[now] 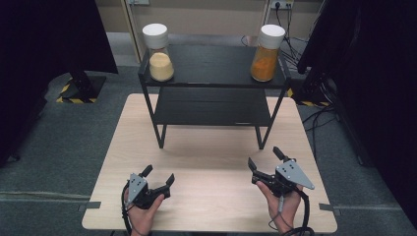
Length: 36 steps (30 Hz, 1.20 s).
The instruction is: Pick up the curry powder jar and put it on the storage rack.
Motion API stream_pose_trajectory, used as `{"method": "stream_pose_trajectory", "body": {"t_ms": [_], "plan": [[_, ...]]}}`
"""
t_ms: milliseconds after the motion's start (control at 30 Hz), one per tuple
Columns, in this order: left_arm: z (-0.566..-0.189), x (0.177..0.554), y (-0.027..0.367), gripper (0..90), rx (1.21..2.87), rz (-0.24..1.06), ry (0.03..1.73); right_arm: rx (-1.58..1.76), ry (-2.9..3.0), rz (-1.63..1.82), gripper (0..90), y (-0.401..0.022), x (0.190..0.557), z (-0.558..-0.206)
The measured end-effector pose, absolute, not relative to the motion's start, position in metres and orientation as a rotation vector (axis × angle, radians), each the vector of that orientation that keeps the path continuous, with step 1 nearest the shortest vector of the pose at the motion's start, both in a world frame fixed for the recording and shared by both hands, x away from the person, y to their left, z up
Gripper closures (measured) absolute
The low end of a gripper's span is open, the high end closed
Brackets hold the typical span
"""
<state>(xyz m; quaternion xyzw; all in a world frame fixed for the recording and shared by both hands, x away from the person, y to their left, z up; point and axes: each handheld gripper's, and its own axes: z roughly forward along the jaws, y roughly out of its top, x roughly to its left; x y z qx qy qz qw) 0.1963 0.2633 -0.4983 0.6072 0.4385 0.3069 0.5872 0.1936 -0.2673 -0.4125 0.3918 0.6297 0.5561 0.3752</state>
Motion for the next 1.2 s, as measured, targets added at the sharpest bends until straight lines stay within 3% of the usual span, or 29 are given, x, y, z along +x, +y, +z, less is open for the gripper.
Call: {"method": "stream_pose_trajectory", "body": {"t_ms": [1200], "plan": [[-0.499, 0.196, 0.263, 6.7, 1.406, 0.713, 1.025, 1.095, 1.671, 1.372, 8.8, -0.271, 0.175, -0.464]]}}
